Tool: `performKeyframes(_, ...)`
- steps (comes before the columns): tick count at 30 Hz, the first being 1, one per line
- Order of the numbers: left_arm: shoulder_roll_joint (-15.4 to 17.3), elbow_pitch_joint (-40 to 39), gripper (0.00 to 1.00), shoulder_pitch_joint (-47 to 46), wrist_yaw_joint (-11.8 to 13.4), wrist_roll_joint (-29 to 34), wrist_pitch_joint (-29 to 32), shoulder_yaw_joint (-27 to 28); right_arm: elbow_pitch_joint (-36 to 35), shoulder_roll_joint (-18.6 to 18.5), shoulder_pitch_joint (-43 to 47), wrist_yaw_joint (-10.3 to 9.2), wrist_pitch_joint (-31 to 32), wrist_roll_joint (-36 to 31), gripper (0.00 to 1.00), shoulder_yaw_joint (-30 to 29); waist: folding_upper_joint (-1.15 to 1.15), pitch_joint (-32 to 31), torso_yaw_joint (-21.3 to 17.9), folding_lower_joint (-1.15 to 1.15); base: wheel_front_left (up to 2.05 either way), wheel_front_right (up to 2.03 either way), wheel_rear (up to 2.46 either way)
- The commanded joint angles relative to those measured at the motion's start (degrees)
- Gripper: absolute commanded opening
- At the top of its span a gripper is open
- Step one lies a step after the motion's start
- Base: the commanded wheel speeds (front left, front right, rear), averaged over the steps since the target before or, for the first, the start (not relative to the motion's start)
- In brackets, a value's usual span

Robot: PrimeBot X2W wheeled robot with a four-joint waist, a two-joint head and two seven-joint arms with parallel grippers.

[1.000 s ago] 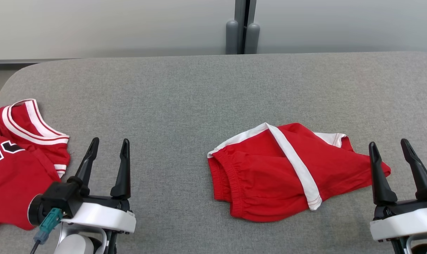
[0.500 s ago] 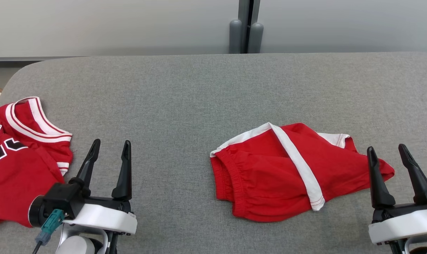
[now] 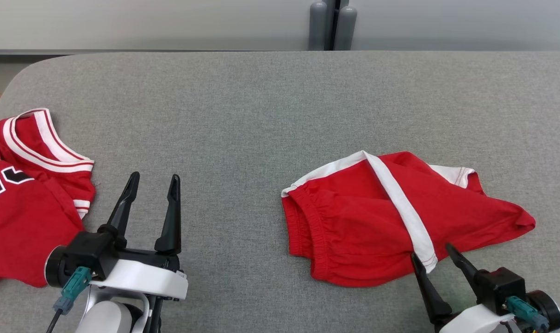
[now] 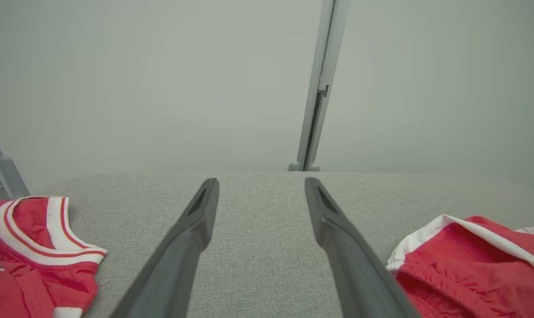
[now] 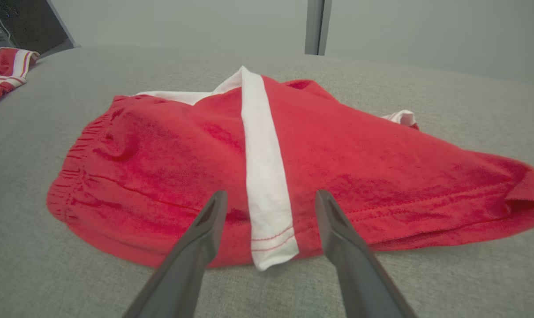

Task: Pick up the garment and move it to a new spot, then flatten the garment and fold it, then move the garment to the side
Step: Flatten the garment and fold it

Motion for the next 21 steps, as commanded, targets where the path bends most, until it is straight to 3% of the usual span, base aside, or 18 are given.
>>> performKeyframes(1,0.10,0.13,1.00,-0.84,0.12,0.36,-0.23,-0.07,0.93,-0.38,0.23,-0.08,0.04,-0.56,1.00,0.26,0.00,0.66,0.35,0.00,0.00,0.00,0.00)
performKeyframes(10,-0.47,1.57,1.00,-2.66,-0.64,0.36,-0.85,-0.61,6.55,0.43,-2.06,-0.08,-1.33,-3.28,1.00,0.03,0.00,2.62,1.09,0.00,0.00,0.00,0.00)
performKeyframes(11,-0.50,1.74,1.00,-2.84,-0.73,0.37,-0.94,-0.65,6.43,0.48,-2.06,-0.08,-1.57,-3.46,0.76,-0.24,0.00,2.67,1.13,0.00,0.00,0.00,0.00)
performKeyframes(12,-0.56,1.90,1.00,-3.05,-0.81,0.38,-0.97,-0.69,6.40,0.66,-1.93,-0.08,-1.67,-3.46,0.44,-0.85,0.00,2.76,1.18,0.00,0.00,0.00,0.00)
performKeyframes(14,-0.60,2.13,1.00,-3.41,-0.94,0.36,-1.04,-0.67,5.69,0.91,-1.76,-0.08,-2.22,-3.51,0.00,-1.72,0.00,2.95,1.16,0.00,0.00,0.00,0.00)
performKeyframes(21,-0.40,2.44,1.00,-3.69,-0.65,0.53,-1.46,-0.11,0.40,0.44,-1.86,-0.08,-2.88,-2.99,0.00,-3.77,0.00,3.30,0.23,0.00,0.00,0.00,0.00)
